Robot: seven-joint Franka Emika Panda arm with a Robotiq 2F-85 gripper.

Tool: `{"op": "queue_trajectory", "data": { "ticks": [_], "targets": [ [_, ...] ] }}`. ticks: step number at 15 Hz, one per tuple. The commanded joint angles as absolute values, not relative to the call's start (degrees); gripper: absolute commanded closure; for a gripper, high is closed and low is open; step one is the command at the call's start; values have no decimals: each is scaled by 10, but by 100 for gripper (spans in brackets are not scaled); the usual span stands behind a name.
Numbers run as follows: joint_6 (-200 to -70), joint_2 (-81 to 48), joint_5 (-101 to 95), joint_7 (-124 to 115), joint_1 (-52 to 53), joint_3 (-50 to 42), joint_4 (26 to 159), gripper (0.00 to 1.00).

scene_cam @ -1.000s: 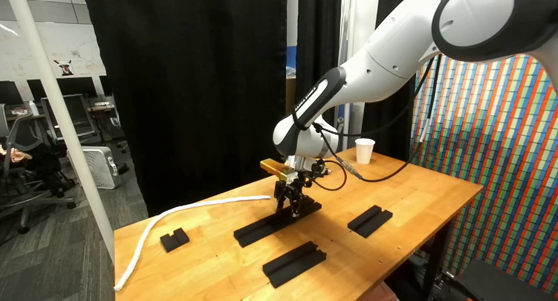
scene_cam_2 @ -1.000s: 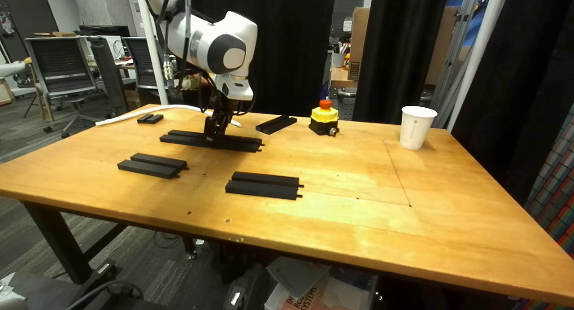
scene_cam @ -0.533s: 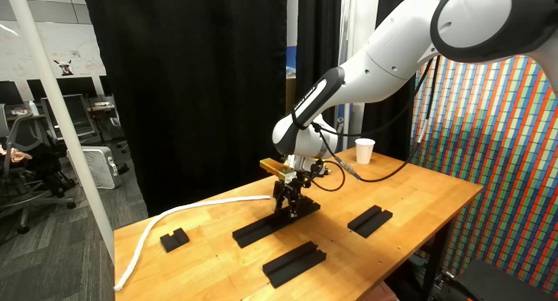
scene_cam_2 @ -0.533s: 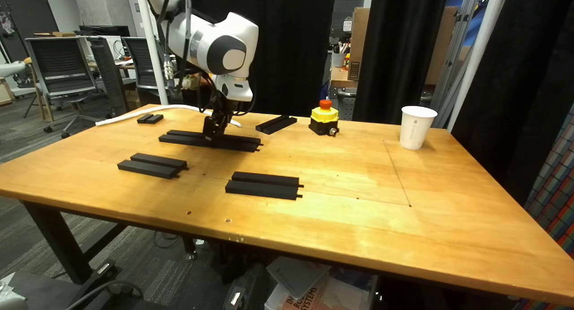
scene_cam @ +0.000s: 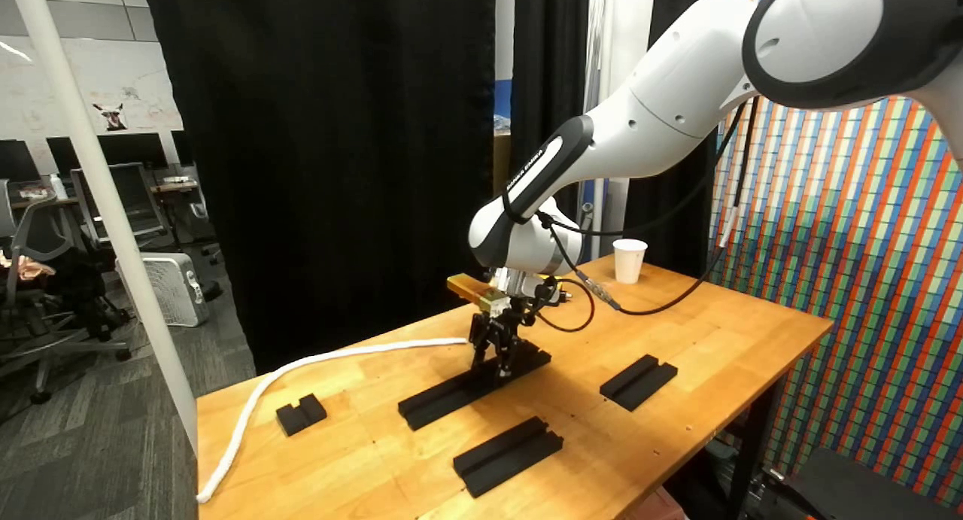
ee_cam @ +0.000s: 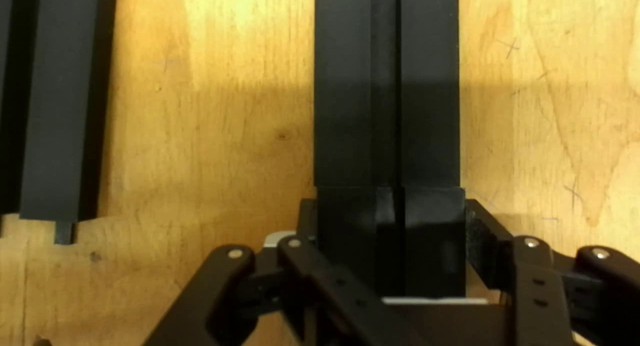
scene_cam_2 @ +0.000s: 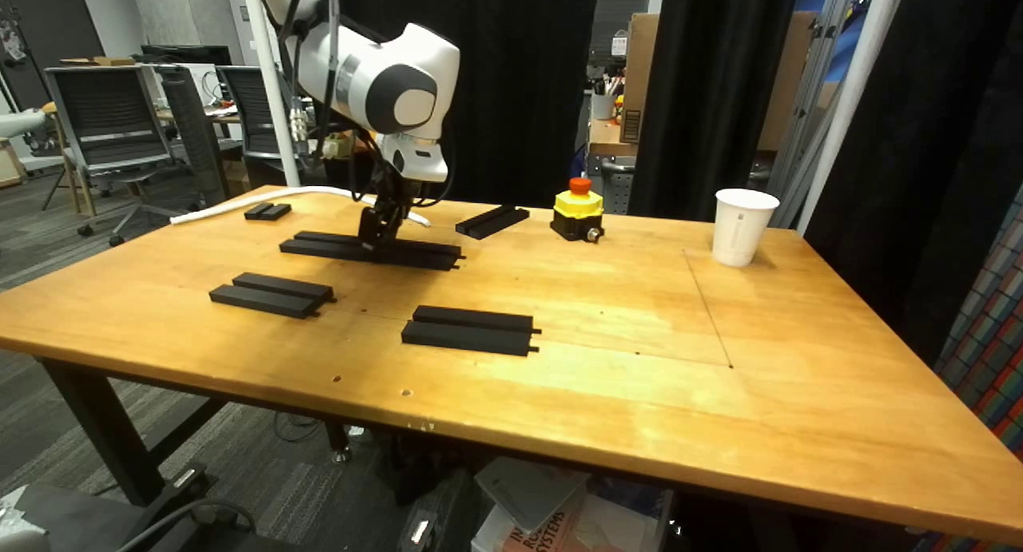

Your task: Arrange the black objects on the table

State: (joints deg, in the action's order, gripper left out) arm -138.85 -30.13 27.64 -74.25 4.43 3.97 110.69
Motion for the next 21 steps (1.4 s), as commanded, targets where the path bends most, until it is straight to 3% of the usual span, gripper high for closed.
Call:
{"op": "queue_trajectory", "data": {
  "ticks": [1, 9, 10, 12, 21],
  "targets": [
    [-1383, -313, 302, -724, 36, 51, 1090, 55],
    [-1378, -316, 309, -715, 35, 53, 1086, 55],
    [-1373, -316, 309, -711, 34, 54, 1085, 7],
    [-1374, -310, 308, -705, 33, 54, 1089, 1],
    [-1337, -164, 229, -719, 41, 5, 1181, 0]
  ]
}}
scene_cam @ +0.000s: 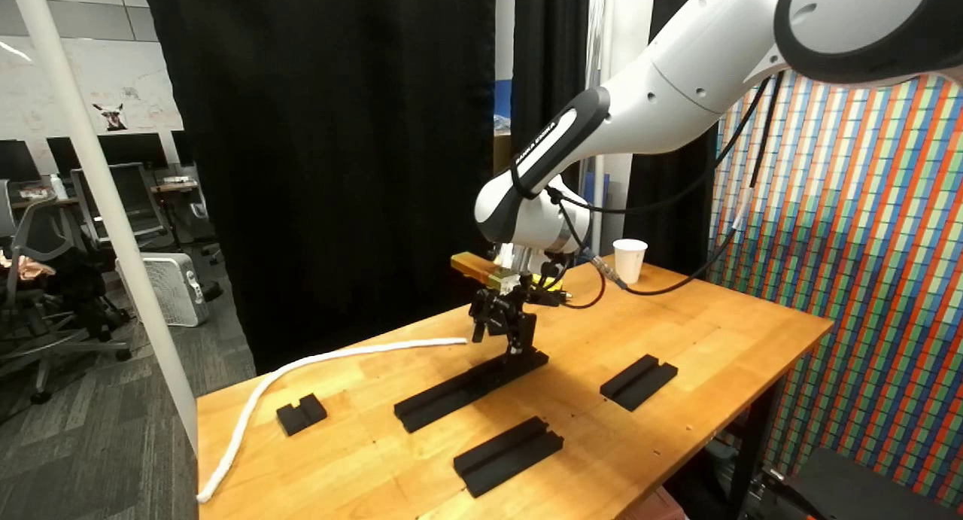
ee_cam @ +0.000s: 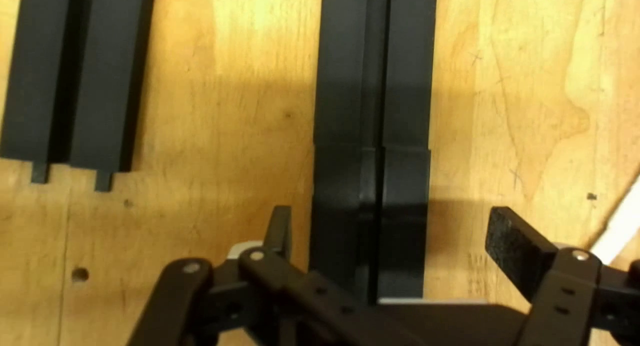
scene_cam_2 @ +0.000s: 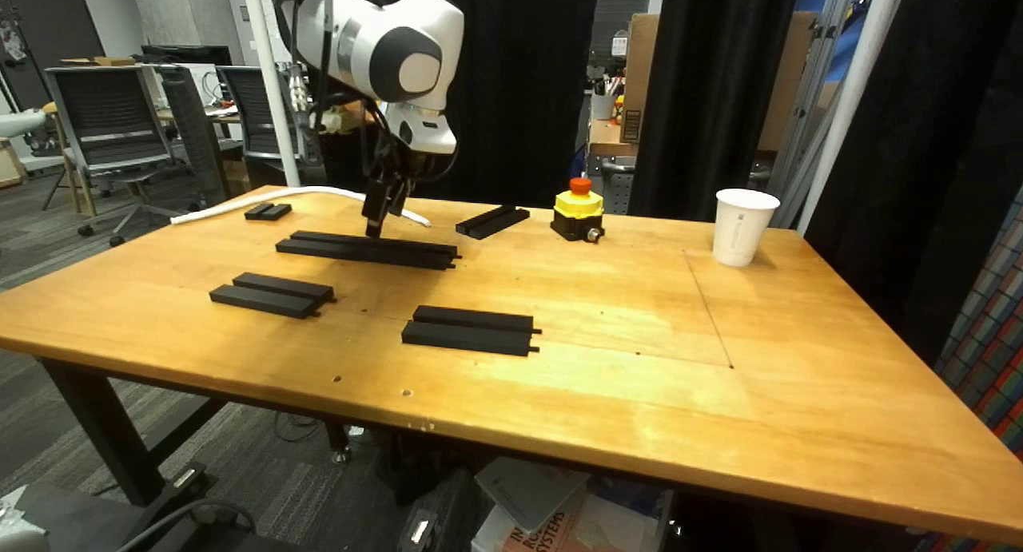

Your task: Arrange the black objects on the table

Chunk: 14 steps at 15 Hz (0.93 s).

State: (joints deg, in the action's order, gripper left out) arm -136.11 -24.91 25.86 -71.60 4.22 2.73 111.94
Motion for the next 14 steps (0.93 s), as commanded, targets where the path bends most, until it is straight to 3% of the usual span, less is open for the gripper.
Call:
{"op": "queue_trajectory", "data": {
  "ticks": [1, 7, 14],
  "targets": [
    [-1331, -140, 218, -714, 37, -2, 1202, 0],
    [-1325, -6, 194, -643, -8, -39, 1373, 0],
    [-1340, 19, 219, -545, -50, -58, 1470, 0]
  ]
}}
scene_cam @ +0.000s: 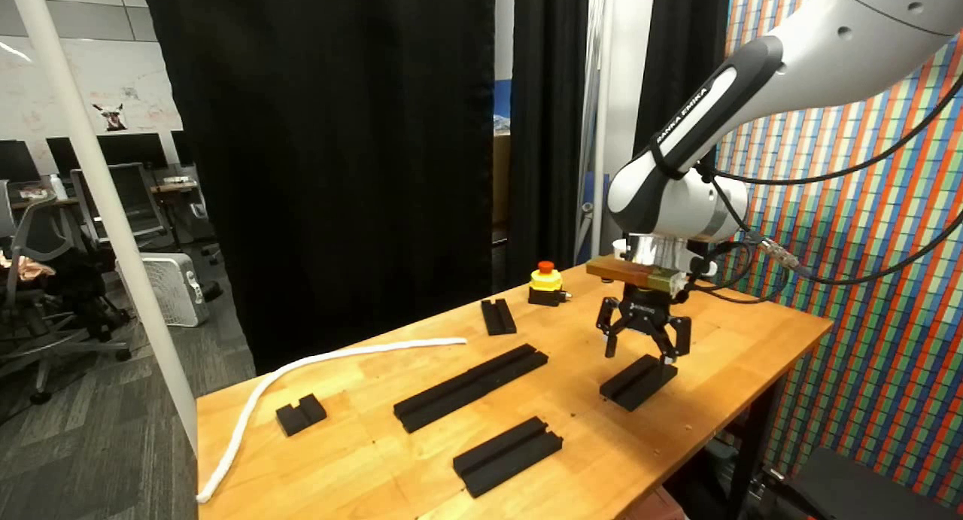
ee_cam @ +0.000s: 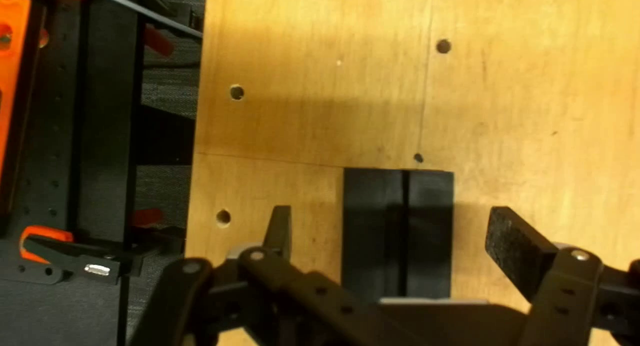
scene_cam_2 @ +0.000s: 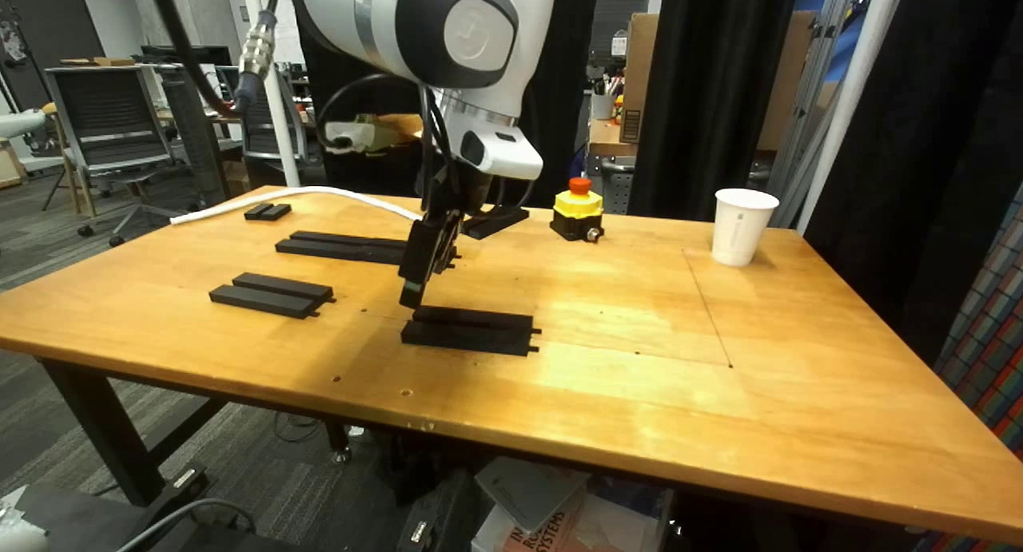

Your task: Arrange the black objects on the table

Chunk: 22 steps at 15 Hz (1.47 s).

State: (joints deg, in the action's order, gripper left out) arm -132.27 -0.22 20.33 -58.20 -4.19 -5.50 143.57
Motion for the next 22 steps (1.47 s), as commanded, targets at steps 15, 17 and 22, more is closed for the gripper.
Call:
{"op": "queue_trajectory", "data": {
  "ticks": [15, 17, 22],
  "targets": [
    [-1495, -7, 224, -551, -52, -55, 1502, 0],
    [-1504, -17, 215, -554, -50, -54, 1496, 0],
    [-1515, -41, 160, -591, -42, -54, 1488, 0]
  ]
}}
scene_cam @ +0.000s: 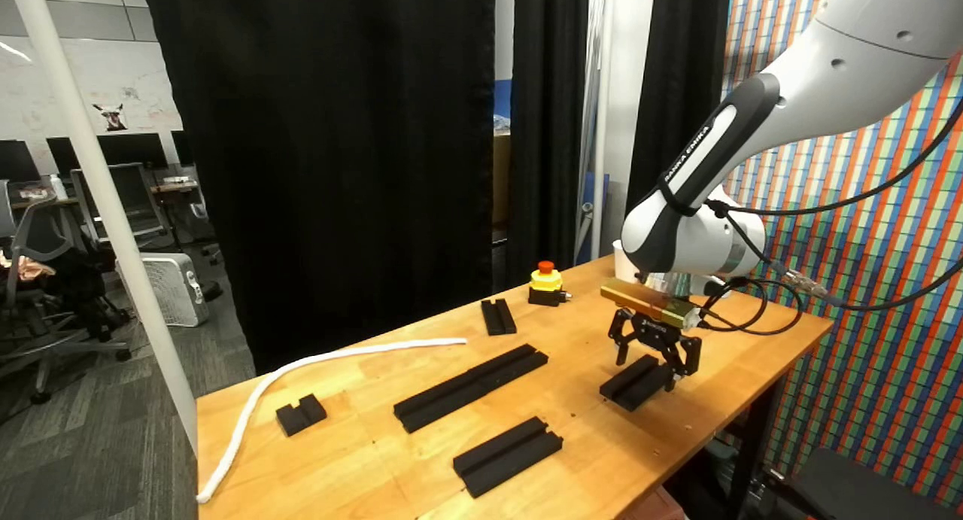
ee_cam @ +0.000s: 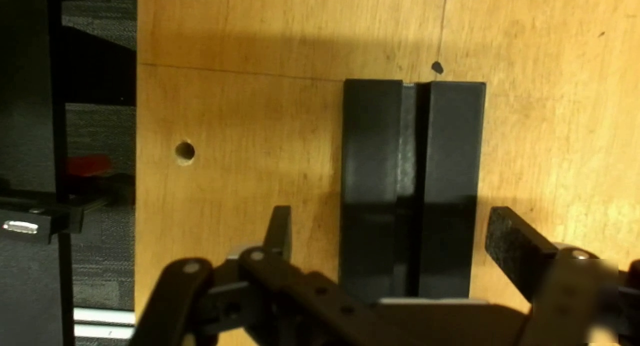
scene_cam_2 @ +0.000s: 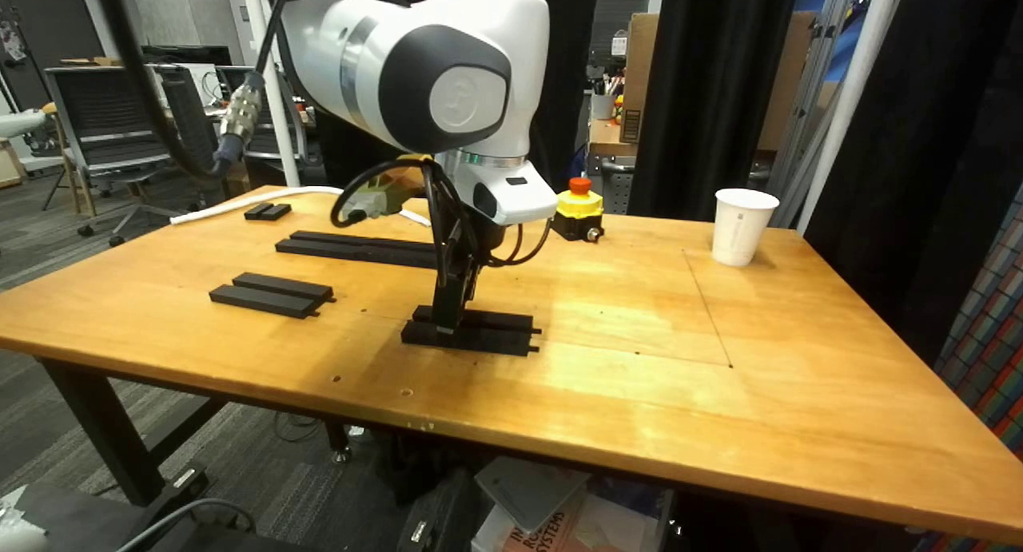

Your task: Arrange the black objects on the table

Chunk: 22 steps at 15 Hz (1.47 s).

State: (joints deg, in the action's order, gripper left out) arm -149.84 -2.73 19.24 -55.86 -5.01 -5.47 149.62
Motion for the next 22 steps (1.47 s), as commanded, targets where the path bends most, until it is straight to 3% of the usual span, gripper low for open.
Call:
{"op": "queue_trajectory", "data": {
  "ticks": [1, 18, 19, 22],
  "targets": [
    [-1518, -46, 152, -598, -40, -54, 1486, 0],
    [-1518, -101, 75, -660, -24, -64, 1441, 0],
    [-1520, -102, 69, -665, -22, -66, 1441, 17],
    [-1521, -102, 67, -668, -20, -67, 1435, 41]
  ]
}}
